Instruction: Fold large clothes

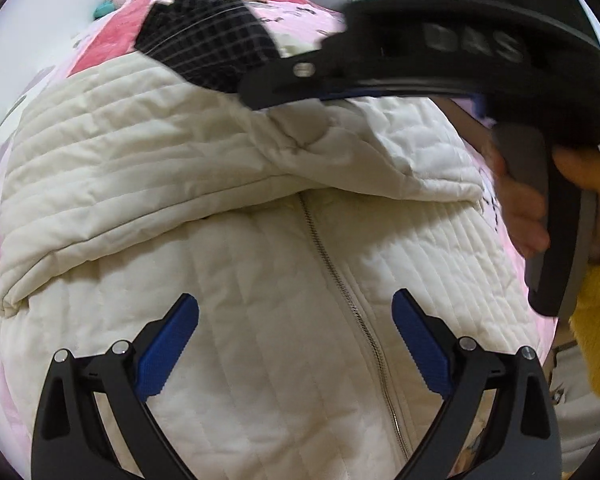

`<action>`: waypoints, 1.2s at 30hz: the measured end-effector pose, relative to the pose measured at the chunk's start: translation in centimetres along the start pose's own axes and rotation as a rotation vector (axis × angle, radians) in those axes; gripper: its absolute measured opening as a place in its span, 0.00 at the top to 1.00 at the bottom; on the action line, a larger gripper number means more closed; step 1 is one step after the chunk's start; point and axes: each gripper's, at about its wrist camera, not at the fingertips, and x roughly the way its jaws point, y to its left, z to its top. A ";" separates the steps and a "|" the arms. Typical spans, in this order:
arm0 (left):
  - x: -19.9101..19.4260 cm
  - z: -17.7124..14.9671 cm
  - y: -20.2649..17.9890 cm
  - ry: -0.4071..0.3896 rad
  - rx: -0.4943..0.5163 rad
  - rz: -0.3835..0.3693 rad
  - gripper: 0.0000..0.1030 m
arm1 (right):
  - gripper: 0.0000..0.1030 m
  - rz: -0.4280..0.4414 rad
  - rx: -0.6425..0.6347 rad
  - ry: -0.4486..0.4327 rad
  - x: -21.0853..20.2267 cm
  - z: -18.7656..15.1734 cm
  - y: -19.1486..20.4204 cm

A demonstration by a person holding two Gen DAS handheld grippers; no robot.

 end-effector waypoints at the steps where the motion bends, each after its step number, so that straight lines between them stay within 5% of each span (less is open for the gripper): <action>1: -0.1 0.1 0.1 -0.004 -0.007 0.003 0.07 | 0.47 0.044 0.021 -0.018 -0.7 -0.1 -0.2; 4: -0.4 0.8 0.4 -0.025 -0.037 0.018 0.07 | 0.40 0.154 0.109 -0.110 -3.6 -0.3 -1.2; 7: -1.3 2.1 0.7 -0.083 -0.093 -0.015 0.07 | 0.31 0.135 0.192 -0.209 -7.1 -1.5 -2.6; 11: -1.6 4.5 0.9 -0.174 -0.194 -0.029 0.07 | 0.31 -0.111 0.197 -0.195 -9.7 -4.3 -5.2; 16: 1.0 7.4 1.6 -0.149 -0.317 -0.047 0.08 | 0.31 -0.288 0.329 -0.130 -10.5 -7.8 -10.3; 18: 1.5 8.2 1.9 -0.157 -0.364 -0.090 0.38 | 0.30 -0.317 0.367 -0.128 -10.6 -8.8 -12.1; 21: 2.0 9.3 1.5 -0.122 -0.342 -0.021 0.51 | 0.33 -0.379 0.368 -0.075 -9.4 -9.8 -13.6; 24: 1.4 10.3 1.5 -0.152 -0.340 -0.037 0.56 | 0.37 -0.422 0.392 0.021 -7.2 -11.3 -14.9; 26: 0.0 11.7 0.7 -0.211 -0.290 -0.073 0.58 | 0.37 -0.401 0.427 -0.003 -6.6 -11.9 -15.2; 29: -0.9 12.6 -1.2 -0.290 -0.140 -0.024 0.58 | 0.36 -0.406 0.467 -0.036 -6.5 -12.0 -15.5; 32: 1.8 12.4 0.9 -0.192 -0.252 -0.002 0.58 | 0.35 -0.442 0.453 -0.002 -5.5 -11.7 -15.6; 36: 4.1 10.2 4.3 -0.113 -0.438 -0.088 0.56 | 0.24 -0.506 0.403 0.049 -4.4 -11.3 -15.4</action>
